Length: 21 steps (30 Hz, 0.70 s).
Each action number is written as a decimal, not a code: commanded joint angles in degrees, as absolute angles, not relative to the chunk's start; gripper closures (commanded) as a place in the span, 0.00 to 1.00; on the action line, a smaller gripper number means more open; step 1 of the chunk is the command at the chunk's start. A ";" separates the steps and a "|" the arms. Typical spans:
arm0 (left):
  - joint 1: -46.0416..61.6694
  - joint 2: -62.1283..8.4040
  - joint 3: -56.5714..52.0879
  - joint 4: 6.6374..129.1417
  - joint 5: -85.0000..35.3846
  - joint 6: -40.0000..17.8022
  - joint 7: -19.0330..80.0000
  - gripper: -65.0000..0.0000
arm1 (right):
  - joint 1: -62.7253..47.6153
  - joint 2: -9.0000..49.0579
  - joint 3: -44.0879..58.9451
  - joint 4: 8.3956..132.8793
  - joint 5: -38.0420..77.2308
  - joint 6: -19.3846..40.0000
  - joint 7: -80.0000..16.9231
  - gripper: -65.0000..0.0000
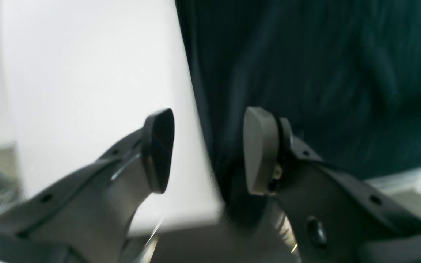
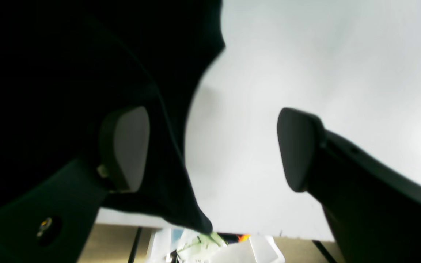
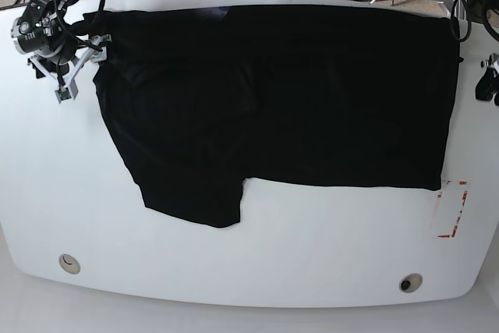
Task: Layout the t-shirt on the table in an organized manner, then fold the t-shirt properly
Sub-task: 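Release the edge and move both grippers to the shirt's sides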
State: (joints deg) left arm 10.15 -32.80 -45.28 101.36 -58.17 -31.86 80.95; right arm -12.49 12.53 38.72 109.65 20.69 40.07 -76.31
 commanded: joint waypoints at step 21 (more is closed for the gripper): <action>-8.57 -18.86 -25.63 87.08 -31.87 -27.91 69.67 0.56 | 5.05 5.85 38.99 101.41 20.26 40.00 -74.42 0.52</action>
